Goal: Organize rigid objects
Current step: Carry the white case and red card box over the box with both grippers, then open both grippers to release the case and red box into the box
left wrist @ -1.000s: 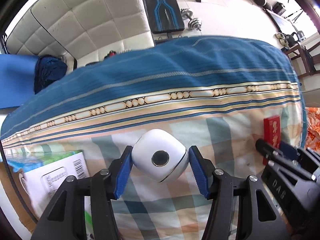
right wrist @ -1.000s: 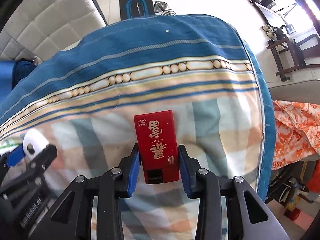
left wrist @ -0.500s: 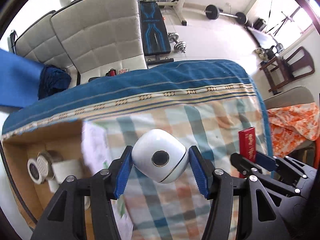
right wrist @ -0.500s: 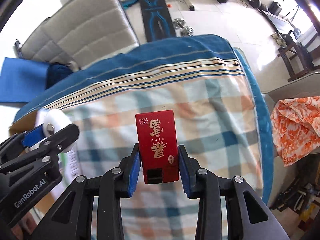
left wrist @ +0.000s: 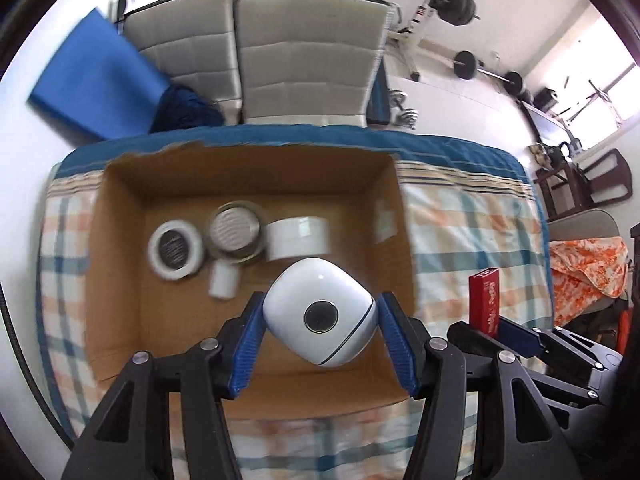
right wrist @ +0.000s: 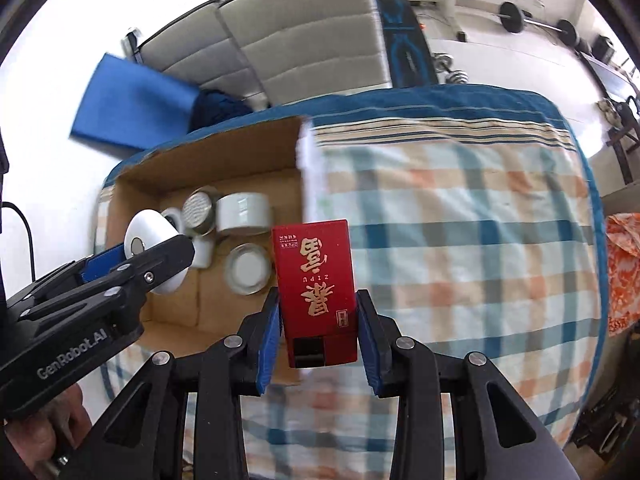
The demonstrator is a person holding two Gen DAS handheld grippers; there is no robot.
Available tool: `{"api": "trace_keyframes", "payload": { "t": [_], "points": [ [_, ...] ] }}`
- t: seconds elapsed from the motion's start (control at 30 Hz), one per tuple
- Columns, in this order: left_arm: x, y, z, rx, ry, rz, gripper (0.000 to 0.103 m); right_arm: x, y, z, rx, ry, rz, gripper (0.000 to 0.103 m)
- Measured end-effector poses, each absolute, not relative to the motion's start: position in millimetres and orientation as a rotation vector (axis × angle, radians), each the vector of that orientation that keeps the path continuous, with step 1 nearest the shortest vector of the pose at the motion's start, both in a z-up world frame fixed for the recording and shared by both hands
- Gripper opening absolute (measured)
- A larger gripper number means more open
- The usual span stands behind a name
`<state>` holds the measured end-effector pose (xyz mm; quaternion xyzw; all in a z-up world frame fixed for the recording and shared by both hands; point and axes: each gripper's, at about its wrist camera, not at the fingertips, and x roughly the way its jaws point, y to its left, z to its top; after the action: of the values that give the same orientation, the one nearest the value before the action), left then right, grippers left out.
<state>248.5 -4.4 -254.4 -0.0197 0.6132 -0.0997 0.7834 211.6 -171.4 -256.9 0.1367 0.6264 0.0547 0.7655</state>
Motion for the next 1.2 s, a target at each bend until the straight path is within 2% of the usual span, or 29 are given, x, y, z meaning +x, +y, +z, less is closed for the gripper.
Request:
{"api": "trace_keyframes", "payload": {
  "t": [0.27,0.5,0.77,0.8,0.83,0.87,1.0,1.2],
  "points": [
    [226.4,65.5,-265.5,-0.033,1.325,-0.144,0.054,202.1,-73.6,-266.9,0.22,1.386,0.175,0.037],
    [228.1,97.9,-285.1,-0.048,1.353,-0.143,0.054,207.0,-42.5,-288.8,0.198,1.417,0.167,0.037],
    [251.4,113.9,-343.3,-0.109,1.479,-0.165,0.054,228.9,-25.1,-347.2,0.193,1.495,0.167,0.034],
    [254.1,115.6,-350.4,-0.118,1.495,-0.168,0.054,231.2,-23.3,-354.5,0.191,1.504,0.165,0.034],
    [257.2,116.7,-357.7,-0.124,1.509,-0.169,0.054,233.6,-21.4,-363.4,0.185,1.517,0.164,0.02],
    [260.3,118.0,-365.3,-0.125,1.524,-0.164,0.054,236.1,-19.1,-370.9,0.18,1.533,0.171,0.012],
    [268.3,117.9,-386.3,-0.113,1.562,-0.161,0.054,243.3,-13.3,-400.7,0.16,1.582,0.16,0.012],
    [271.8,112.6,-407.7,-0.094,1.623,-0.18,0.054,251.1,-13.4,-410.1,0.184,1.588,0.171,0.012]
  ]
}}
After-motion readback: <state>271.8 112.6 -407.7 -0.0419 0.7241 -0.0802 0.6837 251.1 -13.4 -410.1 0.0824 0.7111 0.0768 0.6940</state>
